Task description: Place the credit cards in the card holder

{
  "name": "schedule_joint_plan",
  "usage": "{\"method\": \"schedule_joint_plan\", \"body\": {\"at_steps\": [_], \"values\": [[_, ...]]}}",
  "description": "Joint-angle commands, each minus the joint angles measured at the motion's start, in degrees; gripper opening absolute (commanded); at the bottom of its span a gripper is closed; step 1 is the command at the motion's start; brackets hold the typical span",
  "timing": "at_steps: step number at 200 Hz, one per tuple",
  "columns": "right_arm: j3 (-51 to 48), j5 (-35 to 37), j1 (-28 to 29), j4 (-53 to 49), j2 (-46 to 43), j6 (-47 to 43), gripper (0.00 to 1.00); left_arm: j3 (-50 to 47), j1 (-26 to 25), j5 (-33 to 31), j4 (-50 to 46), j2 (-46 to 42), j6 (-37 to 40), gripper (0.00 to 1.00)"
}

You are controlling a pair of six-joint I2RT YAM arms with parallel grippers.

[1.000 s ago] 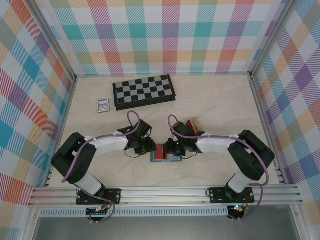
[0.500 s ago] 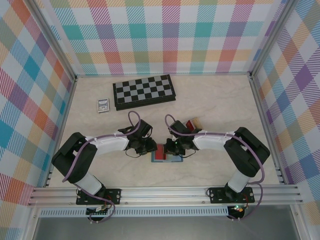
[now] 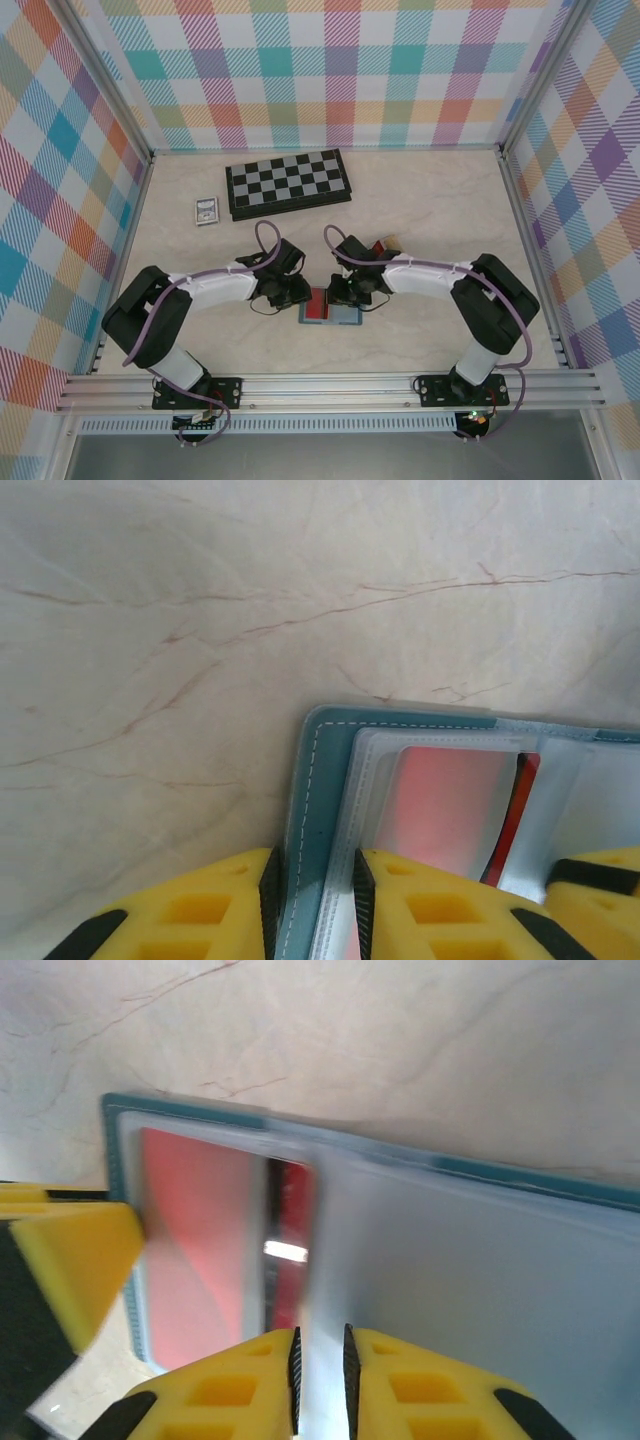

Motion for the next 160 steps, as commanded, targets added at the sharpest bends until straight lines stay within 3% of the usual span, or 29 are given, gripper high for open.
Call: {"method": "schedule_joint_plan", "body": {"at_steps": [1,47,79,130,160], "values": [[-1.0,3.9,0.2,-5.8,-4.4,-3.0,0.22,-0.4,-0.5,-5.2,-5.7,-3.0,0.0,0.28],[-2.5,11.5,0.0,-7.3,-15.7,-6.5,0.35,0.2,-0.6,-10.7,-8.9,-8.5,-3.0,0.39],[-1.1,13.4,-3.9,-9.9,-19.7,-12.2,0.39,2.4,-0.5,-14.6,-11.1,-9.7,-6.6,0.41],[-0.1,4.9,-15.1,-11.2,-21.7,-17.2,0.46,5.3,-0.9,-17.5,-9.4,-9.1,-14.0,0.45],[1.3,3.4,-19.1,-13.4,-21.5,-20.3,0.47,10.1,-1.9,-17.9,-9.4,-4.9,-15.2,0.46]]}}
